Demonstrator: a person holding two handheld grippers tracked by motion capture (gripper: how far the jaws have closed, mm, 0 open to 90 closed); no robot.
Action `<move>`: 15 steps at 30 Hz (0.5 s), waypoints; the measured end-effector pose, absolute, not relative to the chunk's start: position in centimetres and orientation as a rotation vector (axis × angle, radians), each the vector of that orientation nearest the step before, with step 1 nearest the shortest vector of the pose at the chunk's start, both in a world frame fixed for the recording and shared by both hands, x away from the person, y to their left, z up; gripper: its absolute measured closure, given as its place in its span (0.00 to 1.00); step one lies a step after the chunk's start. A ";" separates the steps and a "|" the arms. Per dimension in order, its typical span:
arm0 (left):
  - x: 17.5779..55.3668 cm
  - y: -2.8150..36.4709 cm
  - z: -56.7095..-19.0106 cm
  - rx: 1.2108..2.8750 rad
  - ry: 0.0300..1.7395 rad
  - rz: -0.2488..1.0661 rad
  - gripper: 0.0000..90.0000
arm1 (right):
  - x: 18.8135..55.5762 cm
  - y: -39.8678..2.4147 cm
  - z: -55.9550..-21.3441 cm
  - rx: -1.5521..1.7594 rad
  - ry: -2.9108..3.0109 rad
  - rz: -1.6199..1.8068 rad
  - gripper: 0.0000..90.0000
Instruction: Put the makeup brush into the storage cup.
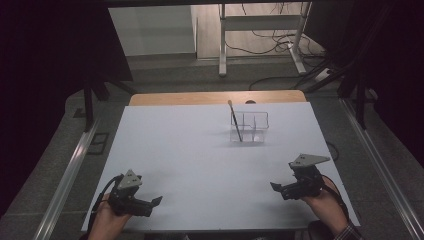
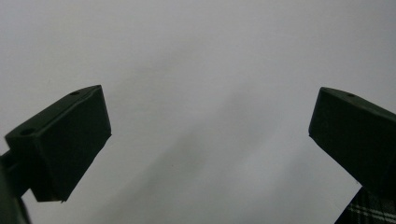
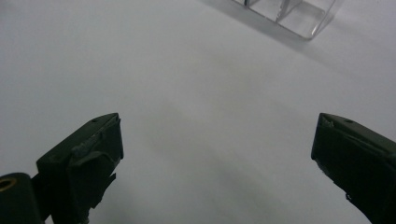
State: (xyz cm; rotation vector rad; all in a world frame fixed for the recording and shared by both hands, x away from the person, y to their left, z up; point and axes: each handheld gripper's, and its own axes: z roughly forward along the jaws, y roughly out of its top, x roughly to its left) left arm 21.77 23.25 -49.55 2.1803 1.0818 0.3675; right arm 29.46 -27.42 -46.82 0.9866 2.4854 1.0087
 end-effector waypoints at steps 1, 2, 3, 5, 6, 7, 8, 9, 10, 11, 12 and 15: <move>21.8 23.3 -49.6 2.179 1.083 0.367 0.00 | 29.4 -27.5 -46.9 0.991 2.488 0.997 0.03; 21.8 23.3 -49.6 2.178 1.084 0.368 0.00 | 29.3 -27.6 -47.0 0.998 2.492 0.988 0.03; 21.7 23.3 -49.5 2.175 1.087 0.369 0.00 | 29.3 -27.7 -47.0 1.004 2.498 0.974 0.03; 21.7 23.3 -49.5 2.173 1.087 0.369 0.00 | 29.2 -27.8 -47.3 1.017 2.508 0.952 0.03; 21.7 23.3 -49.5 2.172 1.088 0.369 0.00 | 29.2 -28.0 -47.4 1.019 2.511 0.935 0.03; 21.7 23.3 -49.5 2.173 1.088 0.370 0.00 | 29.2 -28.0 -47.6 1.031 2.517 0.918 0.03; 21.7 23.3 -49.6 2.173 1.088 0.370 0.00 | 29.1 -28.1 -47.7 1.044 2.524 0.900 0.03; 21.7 23.3 -49.6 2.169 1.090 0.369 0.00 | 29.1 -28.2 -47.8 1.048 2.531 0.889 0.03; 21.7 23.3 -49.6 2.171 1.086 0.371 0.00 | 29.1 -28.2 -48.0 1.056 2.538 0.881 0.03; 21.8 23.3 -49.6 2.177 1.083 0.372 0.00 | 29.1 -28.2 -48.1 1.058 2.546 0.874 0.03; 21.7 23.3 -49.6 2.179 1.082 0.373 0.00 | 29.1 -28.3 -48.1 1.059 2.550 0.871 0.03; 21.8 23.1 -49.5 2.178 1.085 0.372 0.00 | 29.1 -28.2 -48.1 1.064 2.548 0.884 0.03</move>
